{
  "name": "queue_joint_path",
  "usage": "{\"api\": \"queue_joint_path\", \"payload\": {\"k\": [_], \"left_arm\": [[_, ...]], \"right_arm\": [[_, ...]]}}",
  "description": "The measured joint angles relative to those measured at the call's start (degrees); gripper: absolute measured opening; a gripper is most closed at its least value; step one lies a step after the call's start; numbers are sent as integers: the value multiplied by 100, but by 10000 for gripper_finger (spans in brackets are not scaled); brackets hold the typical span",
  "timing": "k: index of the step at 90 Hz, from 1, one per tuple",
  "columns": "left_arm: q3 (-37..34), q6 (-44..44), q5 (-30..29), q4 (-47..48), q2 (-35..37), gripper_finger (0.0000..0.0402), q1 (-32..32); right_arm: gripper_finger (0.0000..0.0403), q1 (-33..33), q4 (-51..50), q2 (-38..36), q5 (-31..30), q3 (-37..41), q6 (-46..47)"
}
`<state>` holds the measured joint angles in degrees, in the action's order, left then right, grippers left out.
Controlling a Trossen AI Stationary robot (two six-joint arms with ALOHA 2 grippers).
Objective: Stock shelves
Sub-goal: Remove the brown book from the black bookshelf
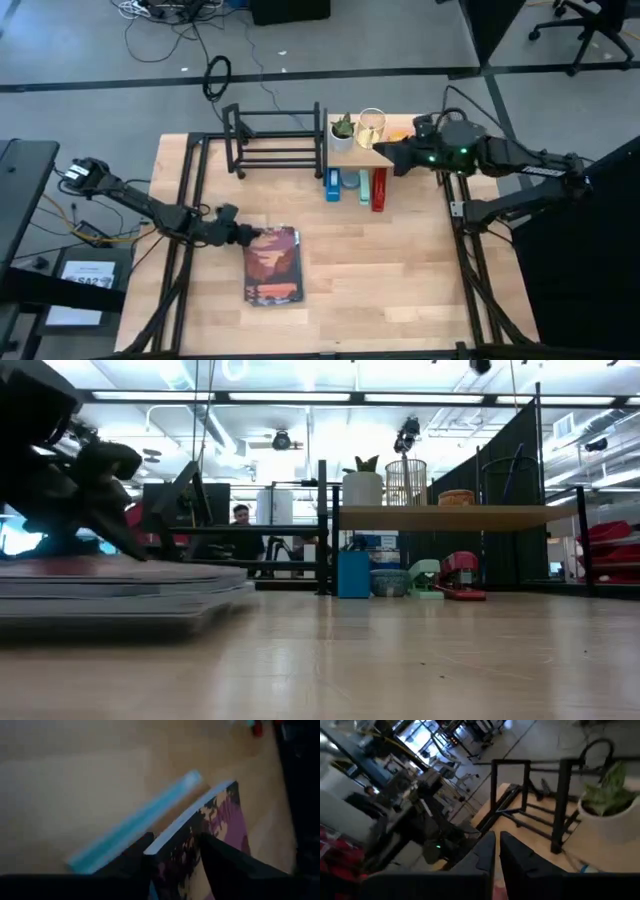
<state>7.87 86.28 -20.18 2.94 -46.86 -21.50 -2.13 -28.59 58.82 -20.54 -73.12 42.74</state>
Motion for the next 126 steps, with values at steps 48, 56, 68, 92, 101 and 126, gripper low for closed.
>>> {"api": "queue_joint_path", "payload": {"k": [48,56,68,92,101,126], "left_arm": [[1249,-119,275,2853,8,98,0],[1249,-270,151,2681,4,98,0],[1254,-251,51,2632,-4,98,0],[1254,90,-56,2273,-375,131,0],[1252,65,-23,1936,-552,170,1],[1263,-16,724,1433,-641,239,3]], "right_arm": [[0,931,-3122,473,1258,-1184,-176],[1,926,-3044,616,1120,-1185,-487],[3,761,-3234,830,873,-1184,-421],[66,802,-3748,944,1077,-1184,104],[108,893,-4197,907,1073,-1184,644],[240,1534,-5295,1129,695,-885,2798]]}}
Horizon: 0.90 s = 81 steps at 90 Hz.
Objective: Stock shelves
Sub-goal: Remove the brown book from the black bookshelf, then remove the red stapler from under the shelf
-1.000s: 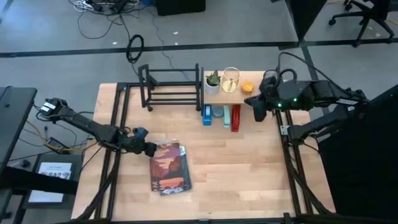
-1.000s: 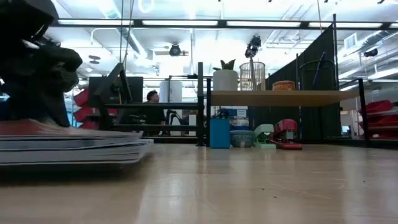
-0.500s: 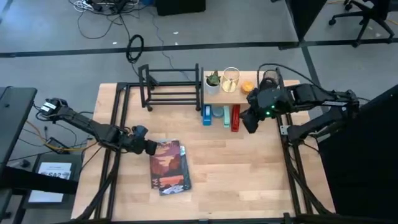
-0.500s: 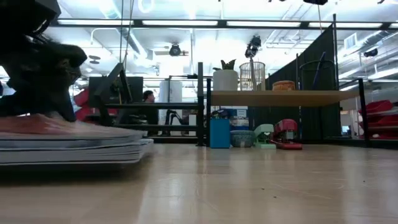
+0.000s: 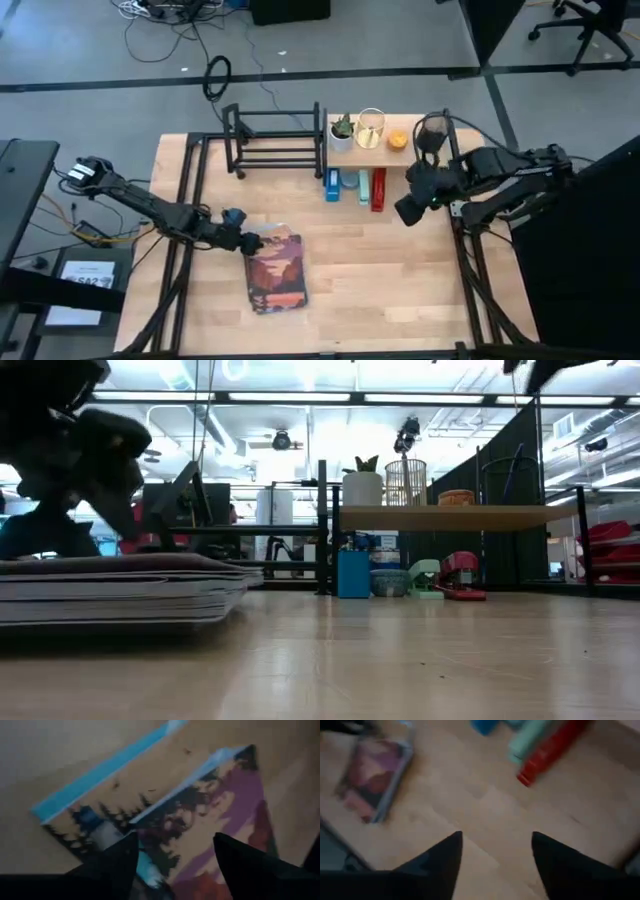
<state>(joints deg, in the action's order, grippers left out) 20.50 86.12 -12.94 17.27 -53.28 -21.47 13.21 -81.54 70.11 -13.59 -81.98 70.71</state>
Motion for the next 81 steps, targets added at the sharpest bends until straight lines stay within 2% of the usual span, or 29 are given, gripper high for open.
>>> {"api": "queue_joint_path", "payload": {"k": [14,30,44,63,81], "left_arm": [[406,-25,66,507,81,241,0],[1078,-241,48,1416,143,241,-1],[1582,-823,33,1910,126,241,1],[1972,-1092,41,1963,146,241,-1],[2224,-1092,75,2125,168,241,-1]], "right_arm": [[296,98,111,174,-41,723,1055],[317,-239,418,598,-324,1318,1816],[309,-933,1147,1175,-384,1704,1647],[306,-1857,2778,1916,136,2221,534],[306,-2240,3127,2517,237,2366,388]]}}
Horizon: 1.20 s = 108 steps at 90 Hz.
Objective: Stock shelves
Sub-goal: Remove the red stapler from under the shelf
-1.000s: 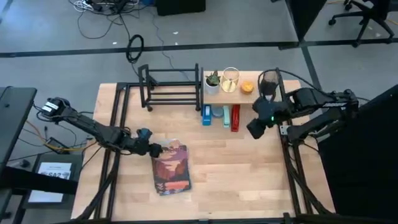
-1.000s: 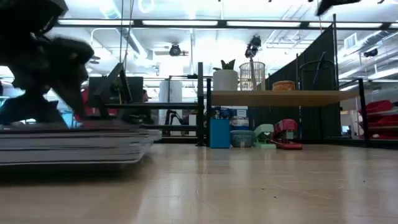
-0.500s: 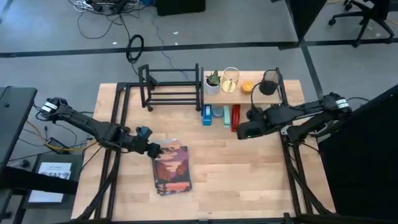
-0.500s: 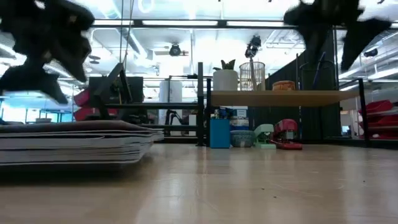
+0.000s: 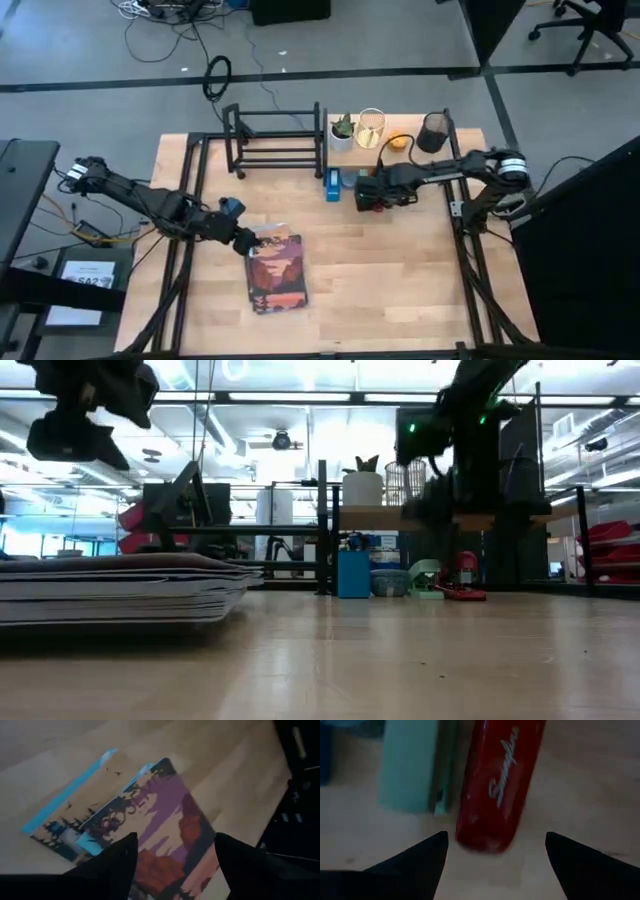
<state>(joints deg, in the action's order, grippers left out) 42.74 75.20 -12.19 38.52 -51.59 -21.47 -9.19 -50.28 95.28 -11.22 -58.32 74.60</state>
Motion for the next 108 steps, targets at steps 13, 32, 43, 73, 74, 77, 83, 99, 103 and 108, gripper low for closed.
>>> {"api": "queue_joint_path", "payload": {"k": [13,32,43,73,74,77,83,99,103,108], "left_arm": [[22,2,42,9,0,241,0],[22,19,77,-2,-4,241,0],[22,20,74,-22,-4,241,0],[22,24,72,-52,-4,241,0],[22,24,74,-54,-4,241,0],[22,24,72,-49,-7,241,0],[22,24,72,-49,-7,241,0],[23,26,72,-114,-9,241,0],[22,26,72,-151,-9,241,0],[22,26,72,-175,-9,241,0]], "right_arm": [[306,-37,309,301,163,8,-156],[306,-93,231,488,224,7,-480],[303,-238,148,421,296,91,-788],[228,-511,518,-30,601,678,-1097],[226,-517,560,-32,613,686,-1087],[218,-528,657,-35,650,706,-1066],[207,-533,758,6,661,723,-1021],[196,-537,832,86,470,723,-862],[194,-547,843,90,392,723,-860],[188,-591,862,93,369,723,-917]]}}
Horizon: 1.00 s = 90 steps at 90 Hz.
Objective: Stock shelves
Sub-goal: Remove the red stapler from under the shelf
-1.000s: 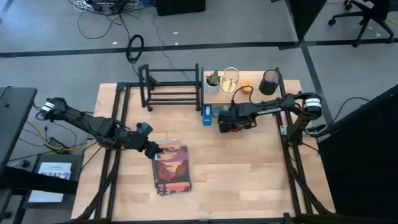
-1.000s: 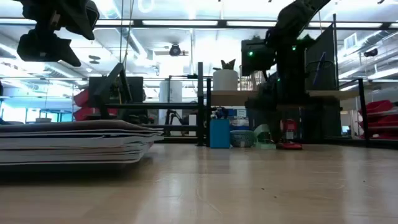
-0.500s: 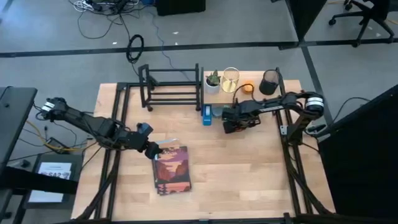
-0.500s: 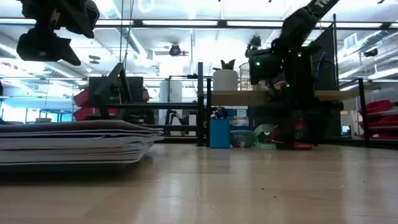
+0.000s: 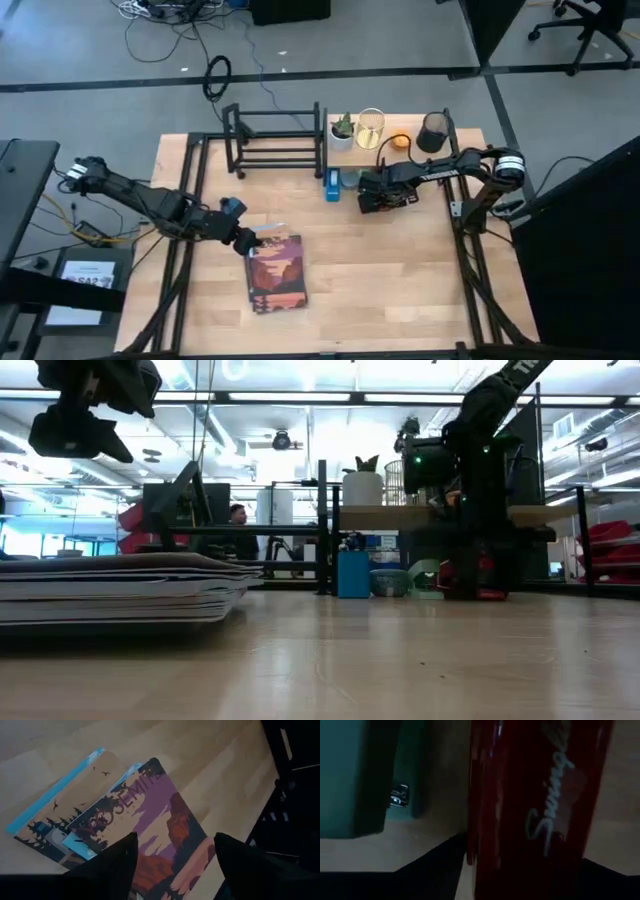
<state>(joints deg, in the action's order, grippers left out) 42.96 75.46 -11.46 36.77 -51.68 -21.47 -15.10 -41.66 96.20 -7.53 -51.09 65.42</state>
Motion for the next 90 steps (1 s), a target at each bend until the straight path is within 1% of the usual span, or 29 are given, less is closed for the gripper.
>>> {"api": "queue_joint_path", "payload": {"k": [7,15,30,32,35,36,47,60,72,76,90], "left_arm": [[0,2,0,-13,0,241,0],[0,2,-1,-20,0,241,0],[0,4,-2,-63,0,241,0],[2,3,-2,-62,0,241,0],[0,4,-2,-69,0,241,0],[0,4,-2,-66,0,241,0],[0,4,-6,-127,0,241,0],[0,4,-82,-140,0,241,0],[0,4,-83,-139,-1,241,2],[0,4,-83,-142,0,241,2],[0,4,-83,-140,0,241,4]], "right_arm": [[167,-58,25,0,-46,0,-172],[130,-102,-21,-4,-100,-2,-327],[127,-42,-204,-49,-122,-14,-648],[114,-19,-226,-60,-106,-3,-679],[80,15,-245,-118,-47,-12,-704],[76,31,-250,-136,-26,-15,-720],[80,220,-324,-302,139,6,-705],[80,470,-822,-522,736,39,-594],[82,649,-1206,-731,734,35,-306],[94,696,-1237,-812,739,35,-277],[155,852,-1320,-1015,870,26,-43]]}}
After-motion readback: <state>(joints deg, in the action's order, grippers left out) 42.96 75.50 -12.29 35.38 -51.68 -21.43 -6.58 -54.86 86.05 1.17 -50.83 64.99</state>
